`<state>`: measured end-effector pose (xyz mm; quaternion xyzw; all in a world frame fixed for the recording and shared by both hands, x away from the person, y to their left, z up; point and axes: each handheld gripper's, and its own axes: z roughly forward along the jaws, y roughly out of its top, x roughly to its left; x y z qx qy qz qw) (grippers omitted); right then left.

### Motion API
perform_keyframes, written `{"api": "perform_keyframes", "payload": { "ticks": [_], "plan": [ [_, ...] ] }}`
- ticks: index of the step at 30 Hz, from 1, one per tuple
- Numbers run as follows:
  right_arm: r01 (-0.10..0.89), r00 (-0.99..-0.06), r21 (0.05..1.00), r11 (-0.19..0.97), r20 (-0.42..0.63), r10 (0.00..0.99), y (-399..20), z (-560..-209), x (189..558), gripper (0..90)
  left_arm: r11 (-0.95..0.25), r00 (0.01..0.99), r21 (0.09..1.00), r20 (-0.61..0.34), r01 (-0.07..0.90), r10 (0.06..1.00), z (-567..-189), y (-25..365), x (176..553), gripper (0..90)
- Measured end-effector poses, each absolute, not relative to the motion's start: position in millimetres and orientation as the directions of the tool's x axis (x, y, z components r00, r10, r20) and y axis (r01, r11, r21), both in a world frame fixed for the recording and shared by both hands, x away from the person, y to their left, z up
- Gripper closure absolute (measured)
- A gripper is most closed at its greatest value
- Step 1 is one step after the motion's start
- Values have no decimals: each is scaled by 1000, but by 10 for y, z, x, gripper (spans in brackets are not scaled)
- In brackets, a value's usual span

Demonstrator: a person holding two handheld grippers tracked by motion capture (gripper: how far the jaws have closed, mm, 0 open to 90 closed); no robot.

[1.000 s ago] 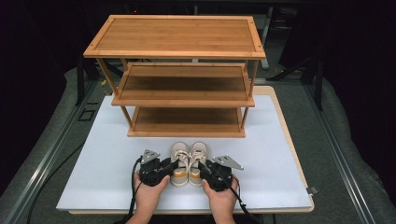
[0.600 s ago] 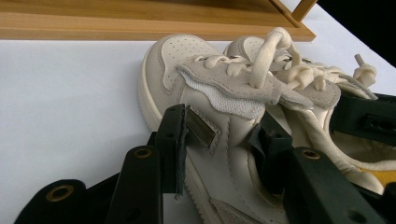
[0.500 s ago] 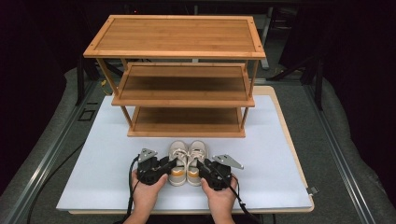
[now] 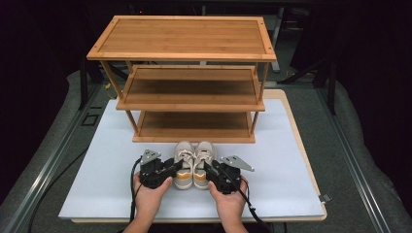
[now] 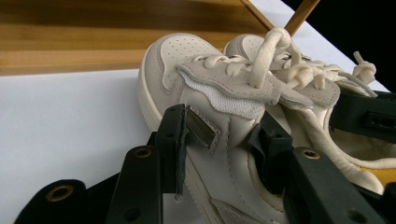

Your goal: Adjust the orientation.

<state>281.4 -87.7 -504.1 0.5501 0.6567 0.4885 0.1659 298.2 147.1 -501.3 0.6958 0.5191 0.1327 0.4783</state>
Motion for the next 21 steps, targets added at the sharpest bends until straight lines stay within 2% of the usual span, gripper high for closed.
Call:
{"api": "perform_keyframes", "payload": {
  "ticks": [21],
  "plan": [
    [538, -338, 838, -91, 313, 887, -877, -4726, 2828, 639, -13, 441, 820, -294, 572, 848, -4699, 1464, 3007, 608]
  ]
}}
